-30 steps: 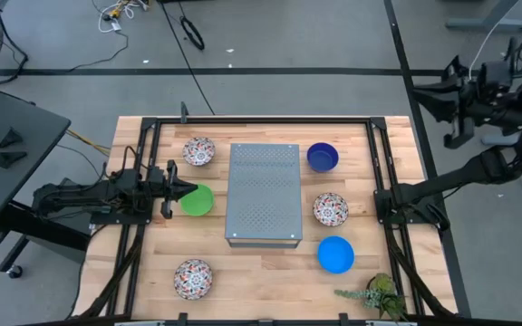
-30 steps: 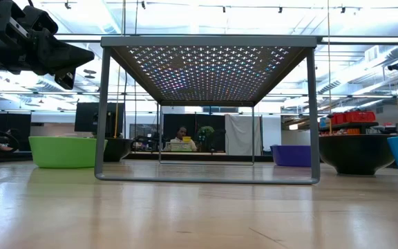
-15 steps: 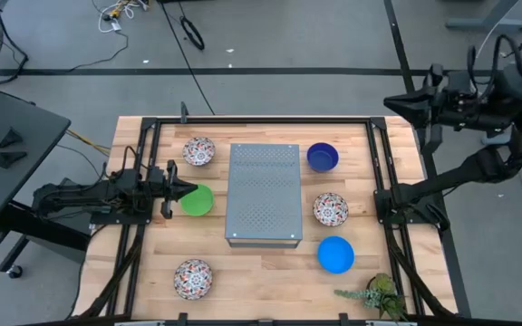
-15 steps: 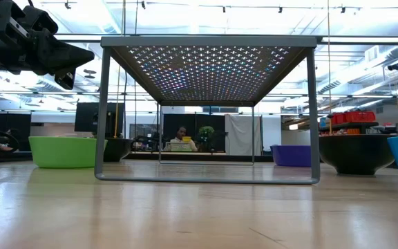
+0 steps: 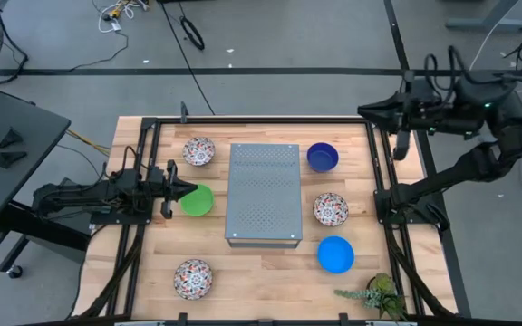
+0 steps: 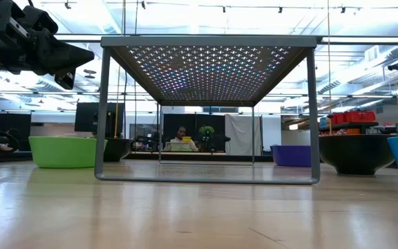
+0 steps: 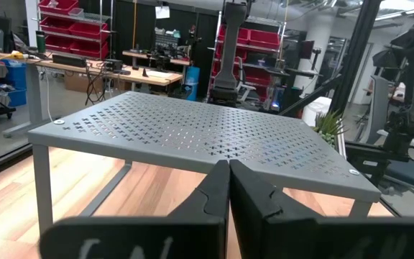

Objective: Pick & Place Mini bowls
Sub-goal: Put the dark blue bowl on the shelf

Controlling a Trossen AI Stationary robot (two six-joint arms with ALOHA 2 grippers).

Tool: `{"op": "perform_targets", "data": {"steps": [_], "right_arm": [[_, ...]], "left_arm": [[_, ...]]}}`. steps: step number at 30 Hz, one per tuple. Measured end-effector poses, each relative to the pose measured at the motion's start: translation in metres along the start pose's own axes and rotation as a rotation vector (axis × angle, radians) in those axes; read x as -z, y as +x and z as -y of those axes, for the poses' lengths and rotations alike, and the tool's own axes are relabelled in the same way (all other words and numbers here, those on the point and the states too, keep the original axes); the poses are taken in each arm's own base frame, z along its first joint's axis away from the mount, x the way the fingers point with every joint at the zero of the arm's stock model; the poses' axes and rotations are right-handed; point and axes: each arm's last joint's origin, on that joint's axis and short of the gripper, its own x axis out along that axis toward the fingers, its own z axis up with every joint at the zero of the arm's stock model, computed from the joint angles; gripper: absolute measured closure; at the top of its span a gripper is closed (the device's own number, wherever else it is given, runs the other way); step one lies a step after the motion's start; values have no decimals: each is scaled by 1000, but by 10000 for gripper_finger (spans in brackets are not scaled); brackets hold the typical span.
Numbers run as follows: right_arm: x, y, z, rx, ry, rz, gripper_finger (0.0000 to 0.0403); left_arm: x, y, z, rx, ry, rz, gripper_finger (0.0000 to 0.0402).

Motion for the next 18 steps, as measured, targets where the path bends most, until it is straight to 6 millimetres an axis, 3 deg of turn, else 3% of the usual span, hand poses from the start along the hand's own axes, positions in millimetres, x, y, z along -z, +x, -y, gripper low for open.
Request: {"op": "perform_targets", "data": {"steps": [18], "right_arm": [[1,33,24,396,44,-57,376]], "left_arm": [[0,0,0,0,0,0,387]]}}
